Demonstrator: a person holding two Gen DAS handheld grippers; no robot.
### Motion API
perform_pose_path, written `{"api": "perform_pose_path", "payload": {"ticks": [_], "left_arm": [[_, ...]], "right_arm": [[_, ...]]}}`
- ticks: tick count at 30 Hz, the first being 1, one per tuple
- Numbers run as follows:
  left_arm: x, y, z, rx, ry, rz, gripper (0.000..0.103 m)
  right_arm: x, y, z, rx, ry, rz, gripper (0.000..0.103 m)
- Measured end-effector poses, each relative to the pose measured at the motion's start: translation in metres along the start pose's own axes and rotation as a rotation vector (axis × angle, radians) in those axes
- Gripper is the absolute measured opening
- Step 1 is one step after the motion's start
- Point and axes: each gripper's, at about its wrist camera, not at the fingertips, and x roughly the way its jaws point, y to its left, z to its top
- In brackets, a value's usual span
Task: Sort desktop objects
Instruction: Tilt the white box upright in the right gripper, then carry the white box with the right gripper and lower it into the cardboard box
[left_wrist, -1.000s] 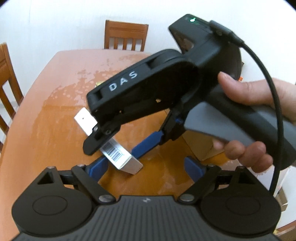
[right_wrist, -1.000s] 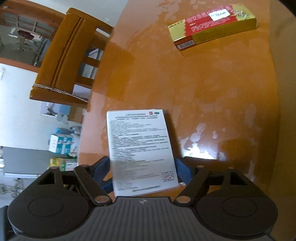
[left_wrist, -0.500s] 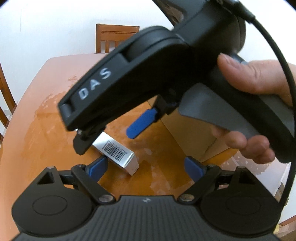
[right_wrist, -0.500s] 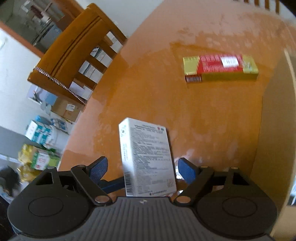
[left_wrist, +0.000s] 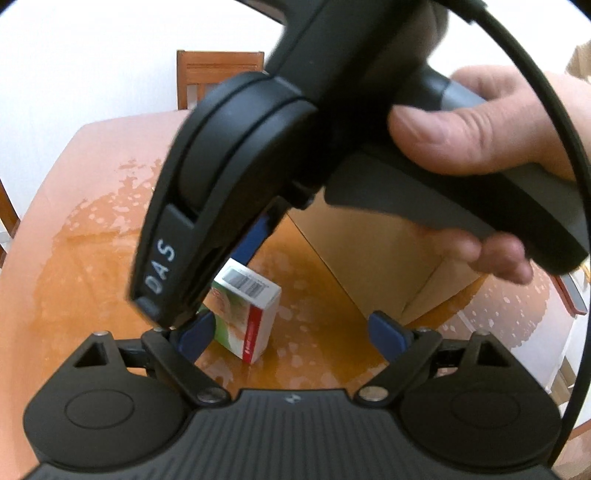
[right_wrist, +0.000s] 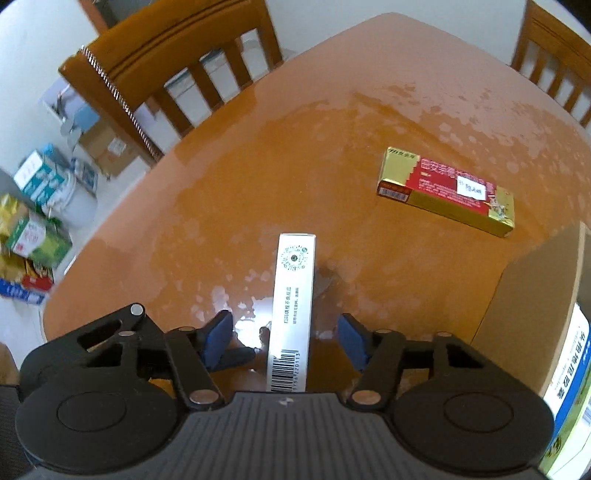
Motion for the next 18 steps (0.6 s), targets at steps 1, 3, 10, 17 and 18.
{"api": "perform_pose_path", "payload": {"ticks": [1,3,10,17,18], "left_arm": [[-0.001,0.002,-0.002,0.0,0.002,0.002,0.09],[-0.004,0.005,-0.005,-0.001,0.007,0.007,0.09],[-0.014,0.017,-0.018,-0.002,0.024,0.025,0.09],[-0.066,0.0,0.024,-0.019,0.042,0.037,0.09],[-0.069,0.001,0.025,-0.019,0.043,0.04,0.09]], "right_arm": [[0.001,0.0,0.0,-0.013,0.01,0.004,0.031],[0.002,0.001,0.001,-0.042,0.028,0.002,0.026],[0.001,0.008,0.005,-0.119,0.063,-0.008,0.023],[-0.039,-0.009,-0.004,-0.007,-0.021,0.12,0.023],[-0.048,-0.012,-0.006,0.012,-0.039,0.143,0.023]]}}
